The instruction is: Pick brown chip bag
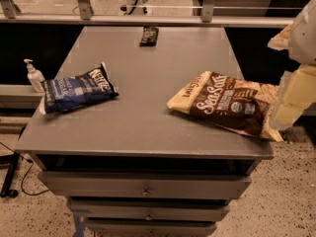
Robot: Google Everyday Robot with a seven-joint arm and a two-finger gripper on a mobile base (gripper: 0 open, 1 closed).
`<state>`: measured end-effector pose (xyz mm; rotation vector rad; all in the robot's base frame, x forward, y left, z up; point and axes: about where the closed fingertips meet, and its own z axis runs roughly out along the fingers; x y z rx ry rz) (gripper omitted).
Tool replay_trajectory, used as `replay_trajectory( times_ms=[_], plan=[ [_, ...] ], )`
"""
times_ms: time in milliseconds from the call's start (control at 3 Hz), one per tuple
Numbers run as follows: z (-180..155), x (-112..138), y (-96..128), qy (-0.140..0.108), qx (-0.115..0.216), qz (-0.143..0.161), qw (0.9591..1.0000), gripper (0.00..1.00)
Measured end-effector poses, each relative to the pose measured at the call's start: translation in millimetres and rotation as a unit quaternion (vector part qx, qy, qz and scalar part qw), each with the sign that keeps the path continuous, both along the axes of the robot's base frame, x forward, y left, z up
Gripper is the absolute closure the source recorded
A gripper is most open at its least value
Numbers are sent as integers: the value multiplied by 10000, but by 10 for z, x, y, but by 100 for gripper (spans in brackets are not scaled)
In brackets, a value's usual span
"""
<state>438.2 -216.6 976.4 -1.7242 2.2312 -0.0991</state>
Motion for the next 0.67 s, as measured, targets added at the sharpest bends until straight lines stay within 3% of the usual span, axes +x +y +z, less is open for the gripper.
replay_trajectory(
  times_ms=[667],
  plan=[
    [-16, 24, -2, -99, 28, 37, 9999, 0]
  ],
)
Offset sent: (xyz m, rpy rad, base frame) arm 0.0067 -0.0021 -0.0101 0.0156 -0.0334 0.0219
